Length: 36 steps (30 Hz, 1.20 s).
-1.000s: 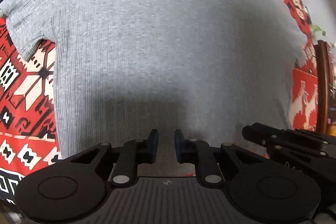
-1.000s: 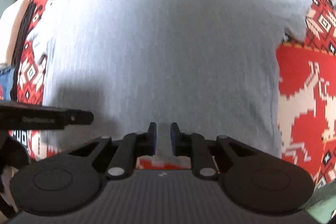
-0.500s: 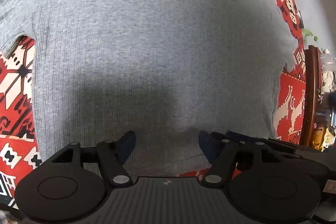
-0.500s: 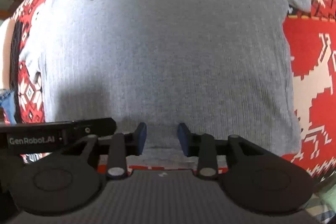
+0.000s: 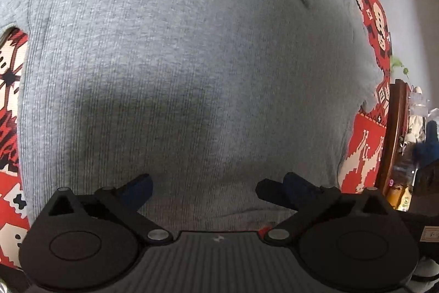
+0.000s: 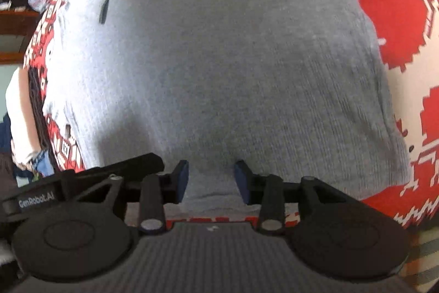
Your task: Fold clothes
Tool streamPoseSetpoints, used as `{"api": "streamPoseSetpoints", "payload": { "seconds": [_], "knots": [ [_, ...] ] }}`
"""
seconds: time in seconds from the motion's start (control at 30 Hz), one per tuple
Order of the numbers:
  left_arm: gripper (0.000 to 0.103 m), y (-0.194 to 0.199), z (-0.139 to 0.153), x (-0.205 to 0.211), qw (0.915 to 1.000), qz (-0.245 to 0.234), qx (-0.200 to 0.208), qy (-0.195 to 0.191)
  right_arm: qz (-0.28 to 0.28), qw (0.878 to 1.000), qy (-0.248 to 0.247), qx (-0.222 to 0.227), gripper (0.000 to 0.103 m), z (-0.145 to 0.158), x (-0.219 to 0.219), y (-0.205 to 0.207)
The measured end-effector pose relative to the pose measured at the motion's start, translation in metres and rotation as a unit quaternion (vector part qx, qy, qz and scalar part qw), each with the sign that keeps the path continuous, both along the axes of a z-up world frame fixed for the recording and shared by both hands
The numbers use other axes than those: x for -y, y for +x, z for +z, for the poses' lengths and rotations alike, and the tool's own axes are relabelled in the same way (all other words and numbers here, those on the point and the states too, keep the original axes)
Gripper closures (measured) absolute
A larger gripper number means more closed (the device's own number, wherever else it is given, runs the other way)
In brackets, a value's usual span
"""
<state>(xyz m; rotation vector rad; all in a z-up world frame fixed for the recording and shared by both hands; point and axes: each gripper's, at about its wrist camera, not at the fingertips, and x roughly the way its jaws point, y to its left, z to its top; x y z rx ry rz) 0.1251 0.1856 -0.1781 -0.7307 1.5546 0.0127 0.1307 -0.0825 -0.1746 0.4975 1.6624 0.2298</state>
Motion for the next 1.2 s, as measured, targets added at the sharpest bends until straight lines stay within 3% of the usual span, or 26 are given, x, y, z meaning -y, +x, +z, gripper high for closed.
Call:
{"api": "streamPoseSetpoints", "payload": {
  "seconds": [0.07, 0.13, 0.33, 0.53, 0.7, 0.8, 0.97, 1.2],
  "knots": [
    [0.025, 0.005, 0.001, -0.002, 0.9999, -0.002, -0.014, 0.006, 0.008, 1.0, -0.013, -0.013, 0.06, 0.0, -0.005, 0.005],
    [0.027, 0.01, 0.012, -0.005, 0.9997, -0.01, -0.013, 0.019, 0.02, 0.999, -0.031, 0.005, 0.06, 0.009, -0.013, 0.008],
    [0.031, 0.033, 0.053, -0.015, 0.9962, 0.031, 0.031, 0.075, 0.04, 0.992, -0.089, 0.075, 0.06, 0.055, -0.026, 0.033],
    [0.058, 0.074, 0.058, -0.019, 0.9896, 0.012, 0.072, 0.124, 0.014, 0.971, -0.177, 0.161, 0.063, 0.085, -0.002, 0.08],
    [0.078, 0.115, 0.05, -0.008, 0.9836, -0.019, 0.102, 0.148, 0.0, 0.957, -0.197, 0.211, 0.081, 0.079, 0.027, 0.136],
    [0.079, 0.143, 0.048, -0.012, 0.9793, -0.023, 0.119, 0.162, 0.003, 0.949, -0.207, 0.238, 0.087, 0.074, 0.038, 0.17],
    [0.079, 0.187, 0.052, -0.027, 0.9739, -0.027, 0.138, 0.178, 0.046, 0.938, -0.216, 0.268, 0.087, 0.059, 0.031, 0.223],
    [0.079, 0.238, 0.054, -0.026, 0.9718, -0.045, 0.159, 0.168, 0.101, 0.937, -0.208, 0.26, 0.086, 0.034, 0.031, 0.262]
  ]
}}
